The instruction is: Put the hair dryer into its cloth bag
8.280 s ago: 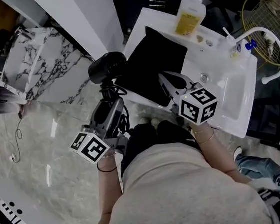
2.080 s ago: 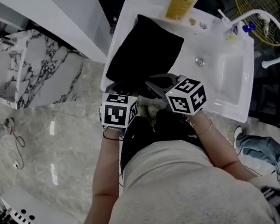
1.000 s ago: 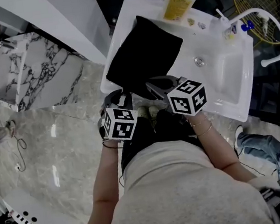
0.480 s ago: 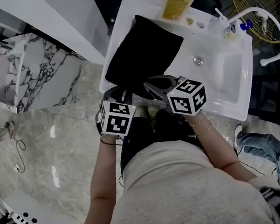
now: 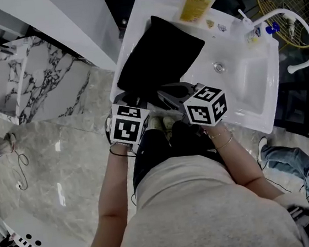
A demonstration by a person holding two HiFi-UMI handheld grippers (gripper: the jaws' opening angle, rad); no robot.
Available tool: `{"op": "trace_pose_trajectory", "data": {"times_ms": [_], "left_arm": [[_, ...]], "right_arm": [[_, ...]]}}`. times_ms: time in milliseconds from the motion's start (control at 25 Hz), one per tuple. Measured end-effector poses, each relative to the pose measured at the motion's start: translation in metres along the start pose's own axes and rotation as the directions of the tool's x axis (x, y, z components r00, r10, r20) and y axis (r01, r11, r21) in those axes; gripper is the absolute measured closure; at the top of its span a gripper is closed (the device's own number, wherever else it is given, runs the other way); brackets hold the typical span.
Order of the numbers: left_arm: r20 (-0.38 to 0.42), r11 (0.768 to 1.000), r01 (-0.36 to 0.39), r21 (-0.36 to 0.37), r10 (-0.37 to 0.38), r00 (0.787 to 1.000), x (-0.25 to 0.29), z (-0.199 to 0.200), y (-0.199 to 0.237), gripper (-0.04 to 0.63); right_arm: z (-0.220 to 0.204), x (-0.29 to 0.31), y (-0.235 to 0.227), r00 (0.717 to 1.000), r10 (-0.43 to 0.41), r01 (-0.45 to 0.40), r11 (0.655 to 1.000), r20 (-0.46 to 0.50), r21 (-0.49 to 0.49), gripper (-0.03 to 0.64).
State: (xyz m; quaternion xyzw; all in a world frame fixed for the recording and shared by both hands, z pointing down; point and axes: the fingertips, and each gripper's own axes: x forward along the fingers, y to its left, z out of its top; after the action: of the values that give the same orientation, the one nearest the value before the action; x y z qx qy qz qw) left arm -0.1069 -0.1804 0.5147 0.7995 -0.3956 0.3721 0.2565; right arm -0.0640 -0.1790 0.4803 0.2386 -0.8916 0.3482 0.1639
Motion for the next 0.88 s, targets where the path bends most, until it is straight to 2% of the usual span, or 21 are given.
{"op": "trace_pose_trajectory", "data": {"times_ms": [160,320,480,720,880], "left_arm": [[0.004,1.000,0.007,-0.001,-0.007,1.000,0.005,0.008,0.000,0.522],[0.028,0.999,0.029,-0.044,-0.027,0.999,0.012,0.020,0.000,0.522],[0.026,0.999,0.017,-0.033,-0.016,1.000,0.021,0.026,0.001,0.522],[0.010,0.998,-0.001,-0.055,0.002,1.000,0.032,0.022,0.006,0.520],[0.026,0.998,0.007,-0.056,-0.005,1.000,0.032,0.019,0.007,0.518]], "right_arm": [[0.000,0.001,-0.001,1.000,-0.004,0.004,1.000,0.002,0.003,0.606],[0.000,0.002,0.000,1.000,-0.005,0.005,1.000,0.005,0.006,0.606],[-0.003,0.004,-0.001,1.000,-0.008,0.008,1.000,-0.002,0.012,0.606],[-0.010,0.005,-0.002,1.000,-0.018,0.018,1.000,-0.018,0.012,0.606],[-0.014,0.004,-0.004,0.999,-0.041,0.041,0.999,-0.022,-0.005,0.606]]}}
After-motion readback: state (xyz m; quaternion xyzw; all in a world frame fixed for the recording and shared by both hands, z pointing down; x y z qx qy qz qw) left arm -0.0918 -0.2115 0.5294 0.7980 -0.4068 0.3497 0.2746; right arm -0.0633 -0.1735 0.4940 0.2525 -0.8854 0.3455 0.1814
